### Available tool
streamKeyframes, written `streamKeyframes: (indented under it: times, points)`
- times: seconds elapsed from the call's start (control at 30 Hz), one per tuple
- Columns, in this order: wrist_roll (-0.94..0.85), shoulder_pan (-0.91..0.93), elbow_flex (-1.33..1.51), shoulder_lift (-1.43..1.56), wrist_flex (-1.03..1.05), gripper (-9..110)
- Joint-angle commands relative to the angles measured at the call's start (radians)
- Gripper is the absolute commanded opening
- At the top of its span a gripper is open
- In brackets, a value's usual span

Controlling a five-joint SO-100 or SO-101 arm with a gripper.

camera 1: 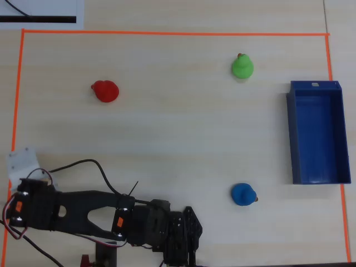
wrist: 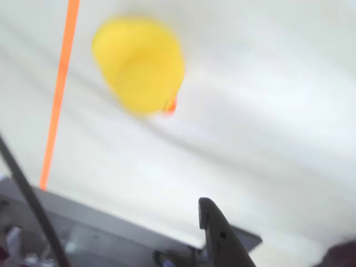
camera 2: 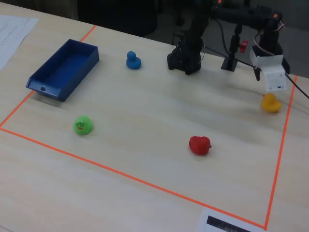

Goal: Grasp yellow duck and put it into box.

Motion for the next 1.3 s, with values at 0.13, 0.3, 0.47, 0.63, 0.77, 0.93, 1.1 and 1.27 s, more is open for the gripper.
streamKeyframes:
  times: [0.13, 0.3, 0.47, 0.63, 0.77, 0.93, 1.1, 1.27]
  points:
    - [-0.002, 0.081, -0.156, -0.058, -0.018, 48]
    - [-0.009, 0.091, -0.103, -0.058, -0.051, 47]
    - [0.018, 0.094, -0.089, -0.098, -0.08, 47]
    - [0.035, 0.078, -0.077, -0.13, -0.103, 47]
    - [0.041, 0.077, -0.069, -0.156, -0.12, 47]
    - [0.057, 0.071, -0.04, -0.172, -0.147, 46]
    - [0.083, 0.066, -0.025, -0.195, -0.175, 45]
    - [0.11, 0.063, -0.048, -0.23, -0.187, 38]
